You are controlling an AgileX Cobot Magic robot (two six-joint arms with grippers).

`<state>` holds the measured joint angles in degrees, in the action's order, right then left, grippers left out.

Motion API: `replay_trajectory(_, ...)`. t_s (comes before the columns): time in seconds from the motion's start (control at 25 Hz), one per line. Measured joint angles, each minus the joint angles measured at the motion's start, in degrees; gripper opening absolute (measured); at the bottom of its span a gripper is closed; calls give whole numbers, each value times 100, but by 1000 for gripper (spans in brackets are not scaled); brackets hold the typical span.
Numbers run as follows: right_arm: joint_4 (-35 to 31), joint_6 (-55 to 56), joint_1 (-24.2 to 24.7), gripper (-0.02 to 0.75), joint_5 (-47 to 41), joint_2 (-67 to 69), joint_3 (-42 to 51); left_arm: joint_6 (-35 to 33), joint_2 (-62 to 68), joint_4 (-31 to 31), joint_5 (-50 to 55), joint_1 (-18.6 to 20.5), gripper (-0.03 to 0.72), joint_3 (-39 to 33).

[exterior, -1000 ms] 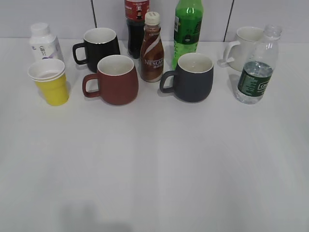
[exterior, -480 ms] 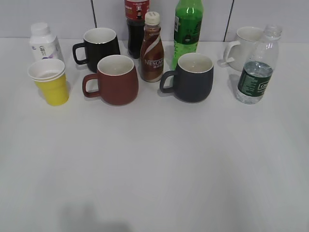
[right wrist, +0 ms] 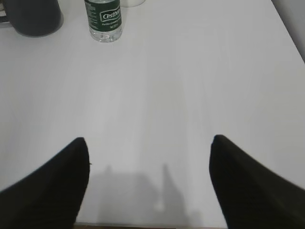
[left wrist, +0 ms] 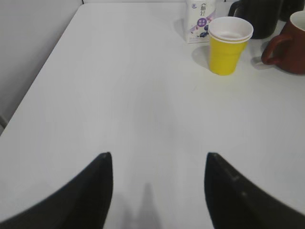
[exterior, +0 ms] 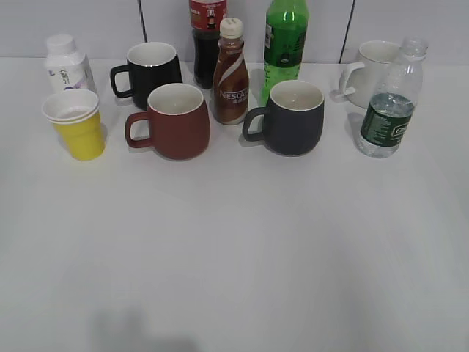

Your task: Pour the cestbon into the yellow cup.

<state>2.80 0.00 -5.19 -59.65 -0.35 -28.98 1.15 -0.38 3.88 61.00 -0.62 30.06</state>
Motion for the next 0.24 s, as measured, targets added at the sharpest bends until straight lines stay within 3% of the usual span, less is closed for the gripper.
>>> replay_trajectory(0.24,0,0,0,588,0,0,0,0,0,0,0,0,449,0)
